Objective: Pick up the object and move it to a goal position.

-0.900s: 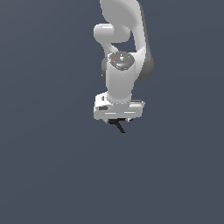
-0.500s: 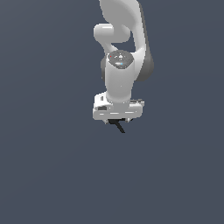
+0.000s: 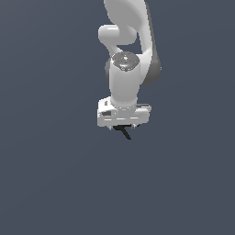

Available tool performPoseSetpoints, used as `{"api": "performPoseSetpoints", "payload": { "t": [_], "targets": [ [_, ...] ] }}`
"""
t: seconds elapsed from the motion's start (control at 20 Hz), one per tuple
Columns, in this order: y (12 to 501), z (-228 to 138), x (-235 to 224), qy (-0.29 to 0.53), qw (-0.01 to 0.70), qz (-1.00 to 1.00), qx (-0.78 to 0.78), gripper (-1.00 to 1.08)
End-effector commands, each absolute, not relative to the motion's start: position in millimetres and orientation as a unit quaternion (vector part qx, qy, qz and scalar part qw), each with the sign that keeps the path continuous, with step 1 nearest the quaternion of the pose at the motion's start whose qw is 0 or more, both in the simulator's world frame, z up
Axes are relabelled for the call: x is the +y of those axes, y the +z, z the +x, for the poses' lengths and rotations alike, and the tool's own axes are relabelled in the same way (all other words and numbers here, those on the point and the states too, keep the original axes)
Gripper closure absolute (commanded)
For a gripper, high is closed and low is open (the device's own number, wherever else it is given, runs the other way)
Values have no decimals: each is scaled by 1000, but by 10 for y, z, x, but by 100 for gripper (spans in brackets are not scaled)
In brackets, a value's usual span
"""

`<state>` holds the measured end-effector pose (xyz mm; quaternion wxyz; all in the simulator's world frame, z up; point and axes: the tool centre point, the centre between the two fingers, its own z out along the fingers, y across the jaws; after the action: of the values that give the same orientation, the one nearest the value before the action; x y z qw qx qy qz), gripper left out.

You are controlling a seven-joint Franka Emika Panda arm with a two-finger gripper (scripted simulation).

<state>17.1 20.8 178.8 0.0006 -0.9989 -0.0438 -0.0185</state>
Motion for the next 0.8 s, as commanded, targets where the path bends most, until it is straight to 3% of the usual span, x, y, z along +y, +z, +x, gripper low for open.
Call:
{"api": "performPoseSetpoints", "payload": {
  "t": [0.0,0.75],
  "targets": [
    [1764,155,207,-18,0,-999,-51,-92],
    [1379,-162,207,-11,-6,-981,-194,-92]
  ]
}}
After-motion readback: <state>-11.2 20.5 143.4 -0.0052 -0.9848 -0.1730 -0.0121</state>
